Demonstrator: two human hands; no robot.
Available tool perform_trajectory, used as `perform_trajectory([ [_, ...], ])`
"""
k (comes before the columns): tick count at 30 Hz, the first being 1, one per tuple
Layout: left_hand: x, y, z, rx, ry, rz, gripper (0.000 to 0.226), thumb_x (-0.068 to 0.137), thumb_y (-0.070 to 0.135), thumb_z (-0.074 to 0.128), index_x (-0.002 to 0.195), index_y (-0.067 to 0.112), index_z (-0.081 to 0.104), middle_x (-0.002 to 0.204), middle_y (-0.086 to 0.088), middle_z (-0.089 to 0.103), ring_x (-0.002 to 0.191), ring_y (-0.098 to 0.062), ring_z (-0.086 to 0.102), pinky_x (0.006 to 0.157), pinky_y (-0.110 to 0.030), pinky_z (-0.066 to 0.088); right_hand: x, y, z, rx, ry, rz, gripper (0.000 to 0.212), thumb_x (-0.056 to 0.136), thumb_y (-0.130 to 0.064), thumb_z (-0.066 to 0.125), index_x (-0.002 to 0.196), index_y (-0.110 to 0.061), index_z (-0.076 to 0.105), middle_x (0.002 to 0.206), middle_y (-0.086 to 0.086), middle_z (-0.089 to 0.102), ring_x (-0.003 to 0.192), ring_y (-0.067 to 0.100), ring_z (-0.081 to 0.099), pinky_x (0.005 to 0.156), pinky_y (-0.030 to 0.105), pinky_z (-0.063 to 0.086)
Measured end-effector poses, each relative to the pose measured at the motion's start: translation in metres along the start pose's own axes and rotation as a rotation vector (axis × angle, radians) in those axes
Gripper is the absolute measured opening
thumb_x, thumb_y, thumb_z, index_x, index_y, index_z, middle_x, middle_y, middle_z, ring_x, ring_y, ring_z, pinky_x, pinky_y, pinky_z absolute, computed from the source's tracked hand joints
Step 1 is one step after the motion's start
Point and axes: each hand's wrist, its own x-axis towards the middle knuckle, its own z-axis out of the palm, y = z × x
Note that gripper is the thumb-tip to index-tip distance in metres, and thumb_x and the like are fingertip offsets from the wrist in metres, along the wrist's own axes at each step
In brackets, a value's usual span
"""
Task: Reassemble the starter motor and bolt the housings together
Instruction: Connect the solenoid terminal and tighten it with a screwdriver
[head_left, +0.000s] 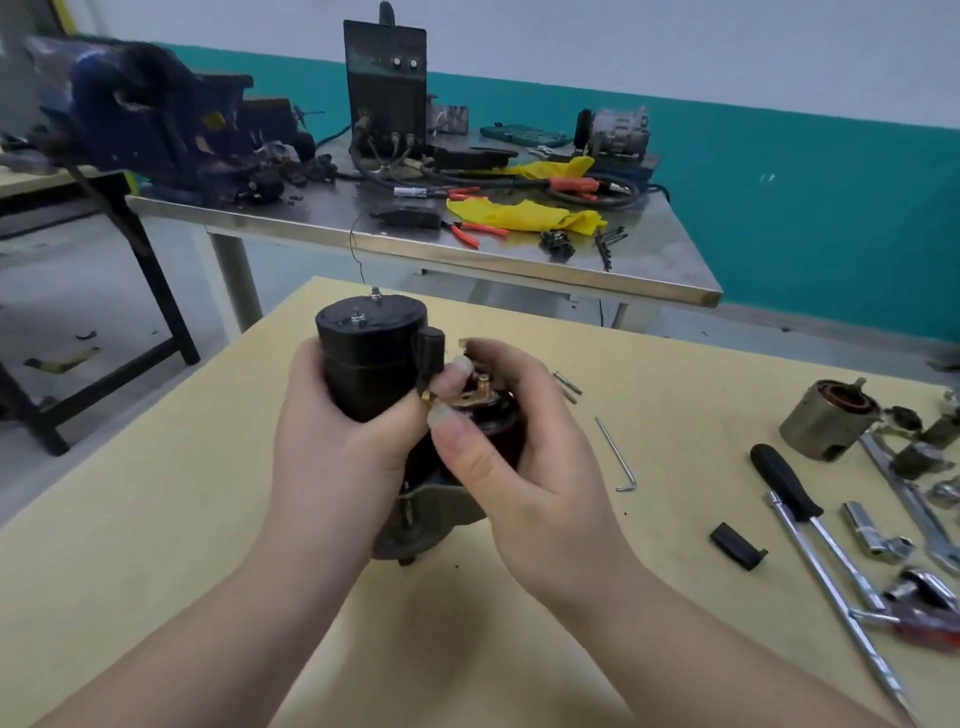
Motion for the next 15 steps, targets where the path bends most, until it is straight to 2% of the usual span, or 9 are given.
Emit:
perform_trajectory([
  [2,-0.006,0.001,0.005,0.004,-0.011,-0.015,0.059,0.065,0.058,0.092,0.116,0.045,0.064,0.11,0.014,0.077,0.096,-0.007,0.078,0.077,-0.039,0.062,-0.002,0.0,0.001,-0.003,0.113,-0.05,0.04,0.094,-0.052,0.072,0.13,-0.039,0.06,0.118,-0.02,0.071,0.114,0.007,0.069,0.092,0.022,0.056],
  [3,-0.008,0.002,0.005,0.006,-0.023,-0.018,0.061,0.064,0.059,0.092,0.116,0.047,0.063,0.112,0.015,0.077,0.098,-0.006,0.077,0.079,-0.039,0.061,-0.003,0.0,0.001,0.008,0.14,-0.066,0.035,0.096,-0.047,0.071,0.128,-0.039,0.06,0.117,-0.018,0.071,0.112,0.009,0.07,0.091,0.021,0.055],
  [6,-0.014,-0.003,-0.003,-0.089,-0.097,-0.05,0.059,0.065,0.048,0.087,0.12,0.047,0.065,0.115,0.009,0.077,0.106,-0.016,0.077,0.081,-0.043,0.063,-0.004,0.002,0.002,0.049,0.16,-0.099,0.033,0.096,-0.043,0.072,0.125,-0.039,0.057,0.117,-0.011,0.072,0.11,0.016,0.07,0.091,0.027,0.057],
  [9,-0.022,-0.007,-0.013,-0.213,-0.185,-0.041,0.06,0.077,0.038,0.082,0.134,0.04,0.063,0.127,0.002,0.073,0.119,-0.027,0.073,0.085,-0.04,0.063,-0.002,-0.003,0.004,0.07,0.183,-0.139,0.029,0.095,-0.052,0.072,0.117,-0.042,0.056,0.114,-0.007,0.074,0.107,0.021,0.072,0.089,0.032,0.057],
  [11,-0.026,-0.01,-0.016,-0.265,-0.181,-0.023,0.061,0.082,0.037,0.081,0.139,0.038,0.061,0.133,-0.001,0.071,0.124,-0.028,0.07,0.091,-0.044,0.06,-0.002,-0.005,0.005,0.03,0.192,-0.188,0.023,0.095,-0.054,0.07,0.112,-0.042,0.058,0.113,-0.008,0.075,0.106,0.024,0.073,0.089,0.032,0.057],
  [13,-0.027,-0.01,-0.017,-0.317,-0.177,-0.021,0.061,0.083,0.045,0.084,0.14,0.04,0.061,0.132,0.0,0.07,0.123,-0.025,0.068,0.094,-0.042,0.058,-0.002,-0.007,0.006,-0.023,0.188,-0.244,0.015,0.098,-0.049,0.068,0.108,-0.04,0.063,0.113,-0.01,0.074,0.106,0.024,0.072,0.088,0.029,0.056],
  [15,-0.027,-0.008,-0.015,-0.328,-0.168,-0.035,0.066,0.078,0.066,0.087,0.136,0.046,0.063,0.129,0.005,0.072,0.121,-0.019,0.07,0.091,-0.036,0.061,-0.001,-0.008,0.005,-0.071,0.18,-0.281,0.011,0.099,-0.044,0.068,0.105,-0.035,0.068,0.113,-0.01,0.074,0.108,0.025,0.072,0.089,0.036,0.059],
])
